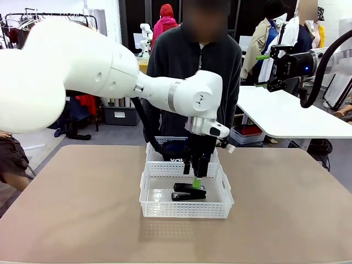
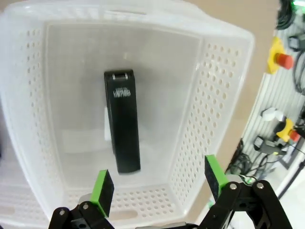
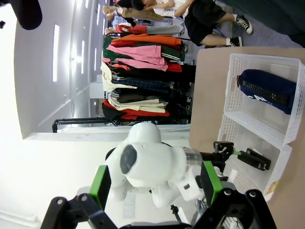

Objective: Distribute items into two baskets.
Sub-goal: Place the picked Stapler into the Organizing basket as instructed by the person.

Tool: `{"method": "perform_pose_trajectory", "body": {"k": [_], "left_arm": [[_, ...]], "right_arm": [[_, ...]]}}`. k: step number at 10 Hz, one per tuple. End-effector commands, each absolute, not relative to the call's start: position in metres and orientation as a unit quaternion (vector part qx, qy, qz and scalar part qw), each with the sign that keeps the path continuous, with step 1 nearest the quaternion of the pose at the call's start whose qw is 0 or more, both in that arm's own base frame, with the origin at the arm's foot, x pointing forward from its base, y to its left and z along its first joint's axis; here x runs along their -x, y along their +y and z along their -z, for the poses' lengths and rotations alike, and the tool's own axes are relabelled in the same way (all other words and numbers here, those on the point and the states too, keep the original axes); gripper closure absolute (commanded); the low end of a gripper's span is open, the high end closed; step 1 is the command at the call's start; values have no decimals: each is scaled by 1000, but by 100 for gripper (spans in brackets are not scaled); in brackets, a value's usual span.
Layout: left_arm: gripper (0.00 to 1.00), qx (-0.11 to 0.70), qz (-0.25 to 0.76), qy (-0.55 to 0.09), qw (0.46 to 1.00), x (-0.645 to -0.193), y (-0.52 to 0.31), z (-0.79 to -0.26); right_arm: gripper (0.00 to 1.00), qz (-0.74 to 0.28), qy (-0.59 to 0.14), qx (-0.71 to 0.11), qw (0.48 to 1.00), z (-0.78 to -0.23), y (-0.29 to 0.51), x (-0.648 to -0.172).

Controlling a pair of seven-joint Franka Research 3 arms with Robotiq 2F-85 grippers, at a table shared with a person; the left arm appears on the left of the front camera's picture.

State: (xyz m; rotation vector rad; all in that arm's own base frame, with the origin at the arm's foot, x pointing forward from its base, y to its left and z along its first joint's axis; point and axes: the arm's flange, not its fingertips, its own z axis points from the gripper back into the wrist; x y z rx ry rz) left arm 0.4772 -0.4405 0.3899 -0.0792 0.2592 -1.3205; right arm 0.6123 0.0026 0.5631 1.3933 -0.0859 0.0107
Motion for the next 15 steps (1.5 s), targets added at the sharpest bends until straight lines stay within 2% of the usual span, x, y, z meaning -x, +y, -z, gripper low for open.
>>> {"method": "perform_pose_trajectory", "body": {"k": [1,5,10,11,12,15], "left_arm": [[0,84,576,130,803,-463,-400,-409],[0,198,474,155,844,-480,-327,-438],[0,292,305,109,900,-491,-216,-445],[0,282,308,101,903,-487,-210,-447],[0,278,329,131,893,-512,-219,-446],[0,278,329,131,893,-512,-219,-446]], "right_arm": [[0,-6,-39,-642,766,-566,3,-611],[0,-6,-39,-642,766,-566,3,-611],[0,-6,-39,-642,766,-566,3,-611],[0,-6,-39,-642,766,-566,3,-611],[0,-6,-39,-642,766,-566,3,-611],[0,-6,-39,-642,766,-566,3,-611]]}}
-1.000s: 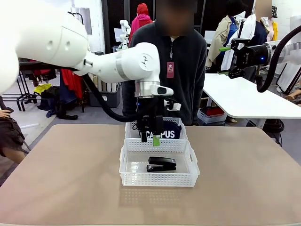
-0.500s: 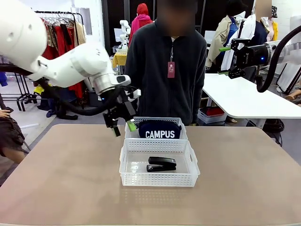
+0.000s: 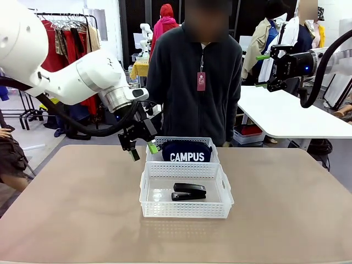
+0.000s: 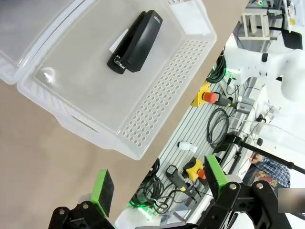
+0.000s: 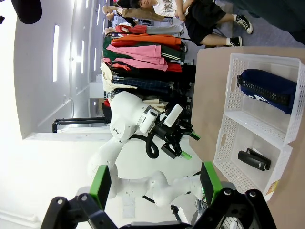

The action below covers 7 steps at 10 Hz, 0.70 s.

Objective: Distribute items into two baskets.
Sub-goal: Place the picked Stapler into the Organizing basket as instructed by the person.

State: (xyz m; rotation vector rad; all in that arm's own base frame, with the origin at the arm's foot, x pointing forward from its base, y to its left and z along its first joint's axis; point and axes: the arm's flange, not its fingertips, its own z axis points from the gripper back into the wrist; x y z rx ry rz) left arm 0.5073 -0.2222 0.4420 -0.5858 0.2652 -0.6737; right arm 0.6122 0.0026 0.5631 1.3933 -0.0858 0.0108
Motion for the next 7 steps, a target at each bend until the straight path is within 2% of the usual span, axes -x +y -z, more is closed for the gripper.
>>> {"method": "perform_pose_trajectory", "body": {"k": [1,2,4,7], "left_arm": [[0,278,329,131,893,-512,-219,-446],[0,282,325,128,894,-507,-222,-442],[0,338,236,130,902,-520,-184,-464],[0,414,109,88,899,-536,-102,-490]], "right_arm": [[0,-6,-39,-642,766,-566,3,-611],[0,-6,-39,-642,766,-566,3,-611],[0,-6,-39,-642,766,-566,3,-611],[0,-6,-39,-642,766,-566,3,-611]]}}
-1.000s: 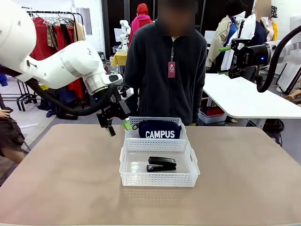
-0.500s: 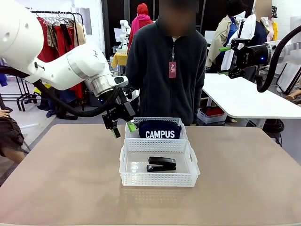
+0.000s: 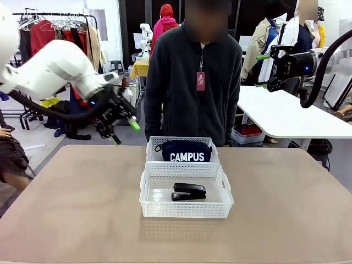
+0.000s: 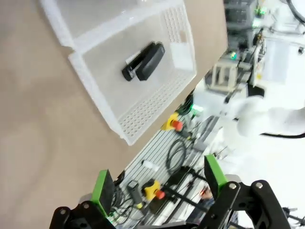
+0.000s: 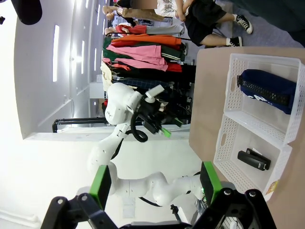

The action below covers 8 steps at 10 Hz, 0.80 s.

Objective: Distribute items into two baskets.
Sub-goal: Place the picked Stapler into the Organizing basket as instructed by the person.

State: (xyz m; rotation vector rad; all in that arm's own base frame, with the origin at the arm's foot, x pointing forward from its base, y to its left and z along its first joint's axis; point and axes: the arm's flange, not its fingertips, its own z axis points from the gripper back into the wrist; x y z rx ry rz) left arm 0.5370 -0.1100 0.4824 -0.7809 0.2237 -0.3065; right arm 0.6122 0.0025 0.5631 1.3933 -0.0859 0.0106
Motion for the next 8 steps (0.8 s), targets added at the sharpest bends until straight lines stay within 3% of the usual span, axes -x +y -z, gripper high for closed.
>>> {"method": "perform_pose_trajectory", "body": {"k": [1,8], "left_arm": [[0,451,86,79,885,-538,-79,-498],[0,606,-19,12,795,-535,-4,-554]], "right_arm": [[0,-6,-39,-642,766,-566,3,-611],[0,-6,-39,-642,766,-566,3,-611]]}}
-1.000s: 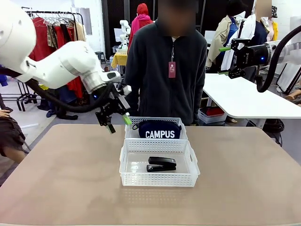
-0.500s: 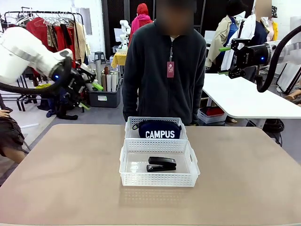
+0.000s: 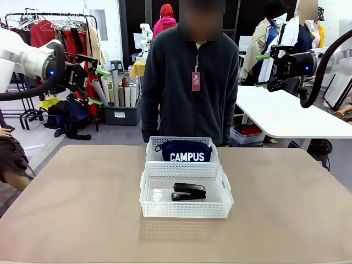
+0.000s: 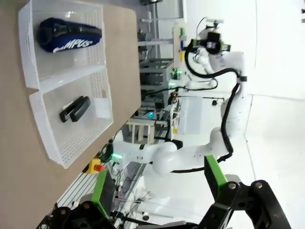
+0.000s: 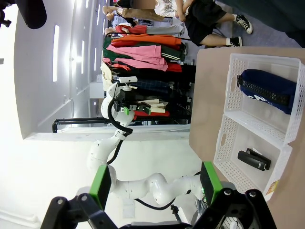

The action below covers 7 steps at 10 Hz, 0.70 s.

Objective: Distribute items into two baskets.
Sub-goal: Place the picked Stapler into the Organizing basket as instructed by the person.

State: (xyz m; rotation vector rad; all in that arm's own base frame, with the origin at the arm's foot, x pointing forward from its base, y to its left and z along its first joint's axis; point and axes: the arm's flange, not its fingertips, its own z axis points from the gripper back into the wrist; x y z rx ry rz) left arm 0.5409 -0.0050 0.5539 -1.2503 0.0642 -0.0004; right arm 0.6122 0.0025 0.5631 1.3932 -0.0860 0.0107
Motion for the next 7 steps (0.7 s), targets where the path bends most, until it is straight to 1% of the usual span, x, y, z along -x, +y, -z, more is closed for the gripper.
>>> {"method": "perform_pose_trajectory", "body": {"k": [1,3,7], "left_arm": [[0,622,-21,-18,782,-531,-2,-559],[0,647,-7,-39,762,-529,1,-564],[0,658,-8,-60,750,-523,7,-571]], "right_arm": [[0,-6,-39,-642,766,-566,3,-611],[0,-6,-39,-642,766,-566,3,-611],[0,-6,-39,-642,766,-566,3,-611]]}}
